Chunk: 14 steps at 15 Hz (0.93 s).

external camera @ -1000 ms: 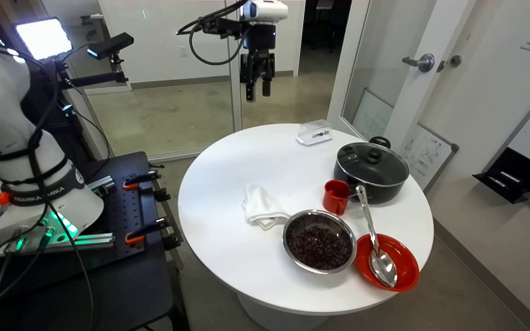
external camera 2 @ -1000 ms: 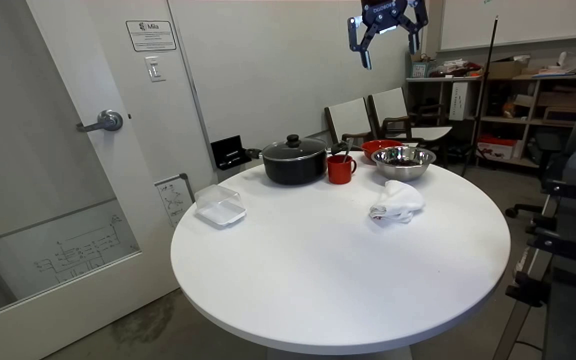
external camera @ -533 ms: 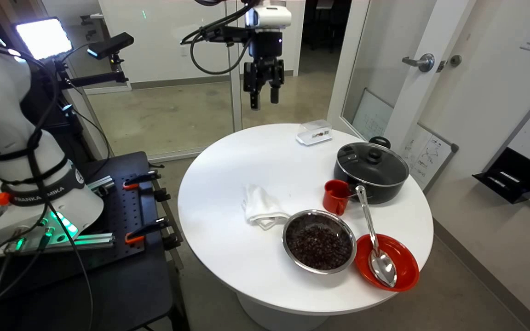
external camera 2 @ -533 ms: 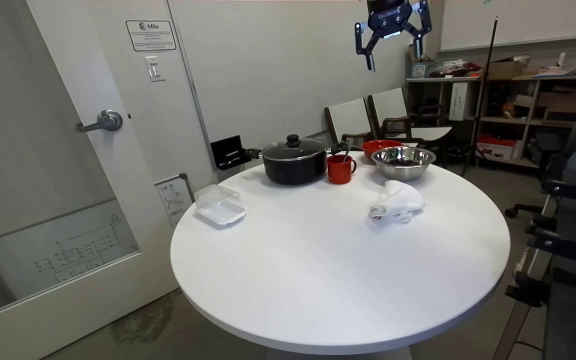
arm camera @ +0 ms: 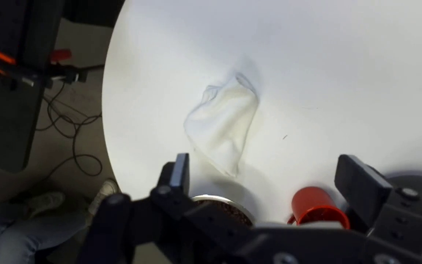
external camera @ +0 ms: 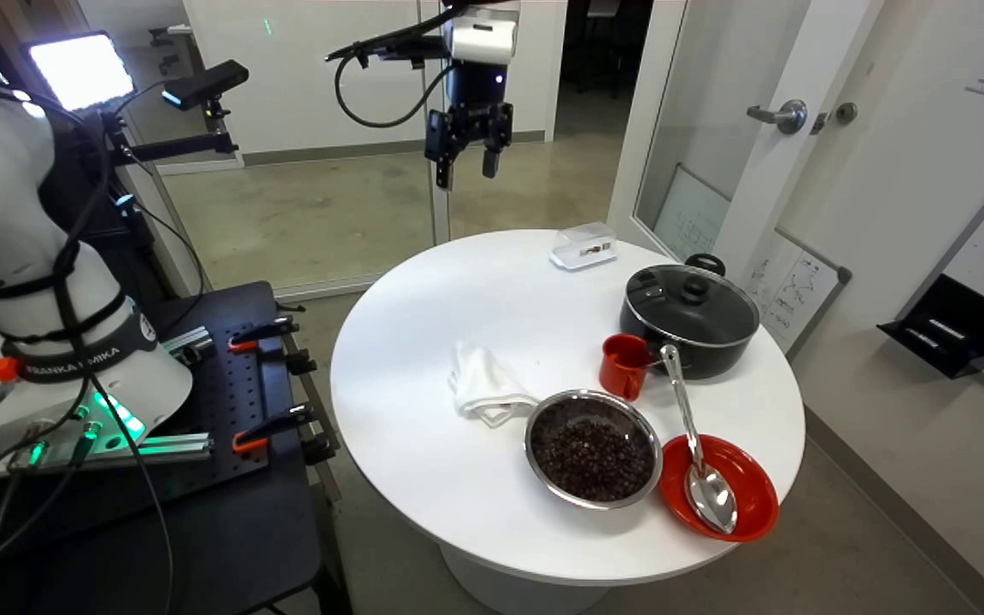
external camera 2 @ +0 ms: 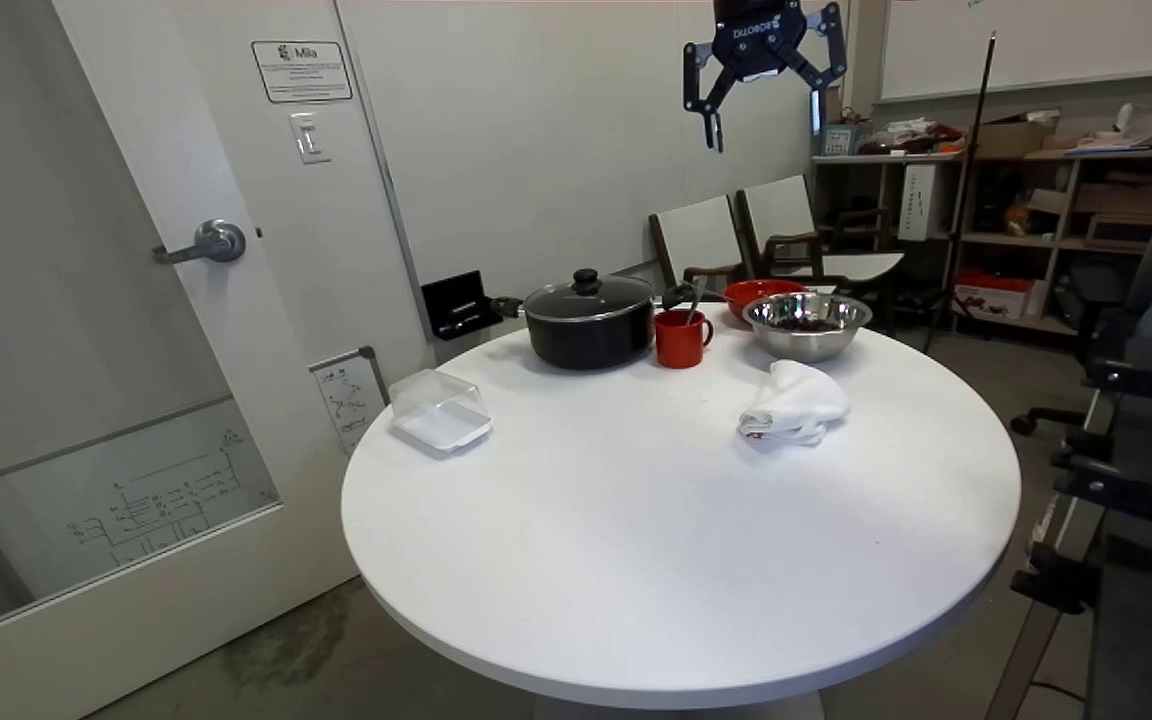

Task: Use the towel to wipe the table

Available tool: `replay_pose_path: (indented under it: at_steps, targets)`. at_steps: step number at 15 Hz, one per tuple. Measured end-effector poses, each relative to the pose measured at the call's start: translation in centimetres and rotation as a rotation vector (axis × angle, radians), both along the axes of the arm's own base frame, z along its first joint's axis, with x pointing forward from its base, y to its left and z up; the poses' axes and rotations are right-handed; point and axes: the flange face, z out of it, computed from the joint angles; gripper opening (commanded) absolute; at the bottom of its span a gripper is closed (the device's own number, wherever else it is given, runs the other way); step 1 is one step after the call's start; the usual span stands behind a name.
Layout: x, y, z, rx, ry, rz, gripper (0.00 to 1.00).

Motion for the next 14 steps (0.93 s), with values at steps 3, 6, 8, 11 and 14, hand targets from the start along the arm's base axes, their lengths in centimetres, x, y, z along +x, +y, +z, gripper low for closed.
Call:
replay_pose_path:
  at_steps: [3,6,8,11,14]
  targets:
    - [0.6,-0.9,-1.0,-0.034,-0.075,-0.135,1.0]
    - [0.1,-3.2,-3.3,-0.115,-0.119,-0.261,1.0]
    - [-0.9,-3.9,-4.6,-0.176,-0.11,-0.351,1.0]
    - [-1.6,-3.6,-5.4,-0.202,-0.101,-0.405,1.0]
    - [-1.7,-3.5,-5.2,-0.203,-0.104,-0.413,1.0]
